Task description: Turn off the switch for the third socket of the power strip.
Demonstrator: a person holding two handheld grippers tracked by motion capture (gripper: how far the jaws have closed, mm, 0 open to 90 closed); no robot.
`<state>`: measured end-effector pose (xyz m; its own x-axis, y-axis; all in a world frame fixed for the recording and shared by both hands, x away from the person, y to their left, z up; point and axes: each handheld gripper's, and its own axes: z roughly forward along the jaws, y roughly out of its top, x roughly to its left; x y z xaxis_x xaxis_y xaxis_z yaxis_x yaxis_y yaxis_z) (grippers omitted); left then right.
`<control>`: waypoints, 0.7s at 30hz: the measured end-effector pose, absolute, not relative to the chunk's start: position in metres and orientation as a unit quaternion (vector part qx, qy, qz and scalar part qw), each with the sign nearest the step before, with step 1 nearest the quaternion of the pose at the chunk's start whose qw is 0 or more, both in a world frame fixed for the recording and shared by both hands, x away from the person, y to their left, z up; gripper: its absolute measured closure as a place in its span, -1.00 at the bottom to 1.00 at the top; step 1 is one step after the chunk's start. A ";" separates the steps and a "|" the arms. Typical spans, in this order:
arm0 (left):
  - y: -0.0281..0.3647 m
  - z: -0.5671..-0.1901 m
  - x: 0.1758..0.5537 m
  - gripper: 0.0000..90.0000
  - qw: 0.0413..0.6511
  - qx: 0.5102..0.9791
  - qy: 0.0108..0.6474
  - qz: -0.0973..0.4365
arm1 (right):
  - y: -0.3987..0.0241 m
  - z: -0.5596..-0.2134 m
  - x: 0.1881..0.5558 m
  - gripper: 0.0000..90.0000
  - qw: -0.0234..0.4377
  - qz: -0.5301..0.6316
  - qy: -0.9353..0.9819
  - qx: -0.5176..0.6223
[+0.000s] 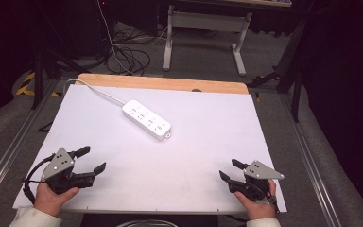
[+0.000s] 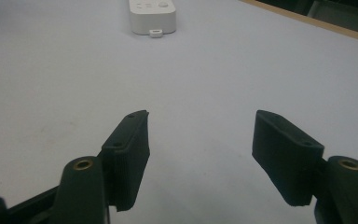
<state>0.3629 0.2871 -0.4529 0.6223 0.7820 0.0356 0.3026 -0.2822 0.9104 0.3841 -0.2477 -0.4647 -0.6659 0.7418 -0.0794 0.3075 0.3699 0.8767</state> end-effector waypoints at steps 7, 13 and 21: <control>0.288 -0.449 0.362 -0.54 0.482 0.765 0.363 0.223 | -0.248 -0.466 0.384 -0.21 0.238 0.455 0.792 0.330; 0.284 -0.446 0.360 -0.43 0.466 0.774 0.356 0.239 | -0.247 -0.466 0.383 -0.20 0.239 0.451 0.795 0.328; 0.282 -0.443 0.360 -0.42 0.463 0.780 0.348 0.236 | -0.246 -0.466 0.383 -0.19 0.240 0.449 0.796 0.326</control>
